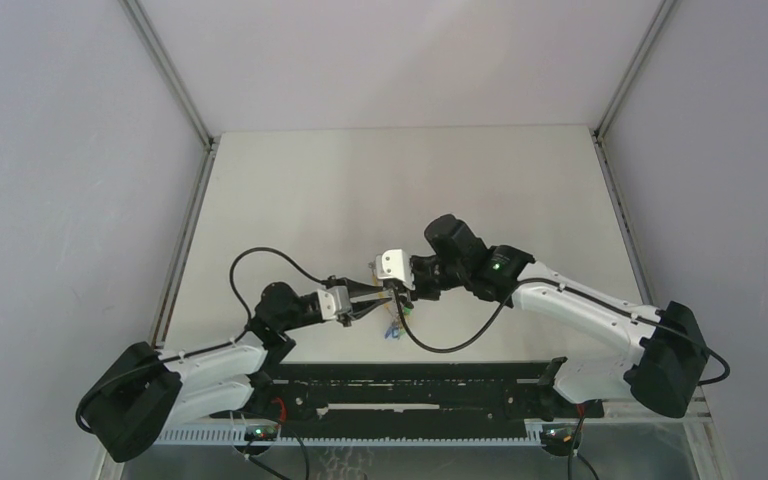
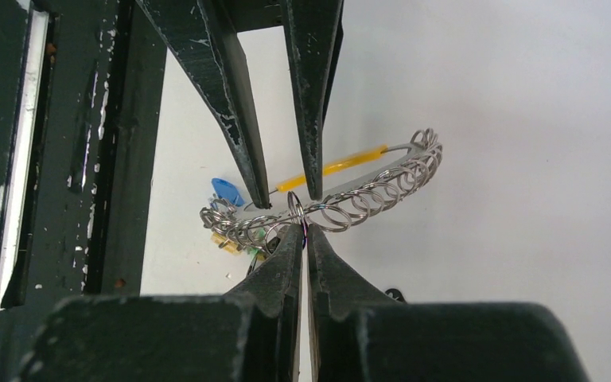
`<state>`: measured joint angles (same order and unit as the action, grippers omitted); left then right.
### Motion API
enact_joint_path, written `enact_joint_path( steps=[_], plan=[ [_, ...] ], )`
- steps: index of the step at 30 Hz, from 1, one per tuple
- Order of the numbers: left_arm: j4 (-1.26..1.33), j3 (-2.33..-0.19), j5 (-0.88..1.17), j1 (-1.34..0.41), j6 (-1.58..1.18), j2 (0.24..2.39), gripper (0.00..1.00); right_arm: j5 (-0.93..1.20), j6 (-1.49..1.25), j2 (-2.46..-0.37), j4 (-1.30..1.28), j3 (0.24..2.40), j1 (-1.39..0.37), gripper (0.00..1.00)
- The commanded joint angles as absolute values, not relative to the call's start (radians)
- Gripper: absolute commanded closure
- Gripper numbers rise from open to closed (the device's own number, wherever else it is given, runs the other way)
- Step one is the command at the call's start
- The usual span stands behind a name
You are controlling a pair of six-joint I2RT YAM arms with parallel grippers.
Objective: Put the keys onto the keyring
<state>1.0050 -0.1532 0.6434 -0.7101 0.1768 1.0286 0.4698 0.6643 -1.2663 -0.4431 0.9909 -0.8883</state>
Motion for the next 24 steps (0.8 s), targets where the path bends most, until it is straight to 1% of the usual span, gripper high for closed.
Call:
enact_joint_path(
  steps=[1, 10, 15, 24],
  plan=[
    [0.998, -0.224, 0.659, -0.705, 0.191, 1.042, 0.72, 0.423, 0.693, -1.276, -0.44, 1.062, -0.914, 1.0],
    [0.931, -0.251, 0.656, -0.704, 0.211, 1.065, 0.73, 0.403, 0.701, -1.285, -0.448, 1.08, -0.929, 1.0],
    [0.912, -0.26, 0.65, -0.704, 0.219, 1.069, 0.8, 0.4, 0.705, -1.288, -0.446, 1.08, -0.934, 1.0],
    [0.892, -0.273, 0.65, -0.705, 0.215, 1.081, 0.84, 0.385, 0.714, -1.302, -0.455, 1.094, -0.957, 1.0]
  ],
)
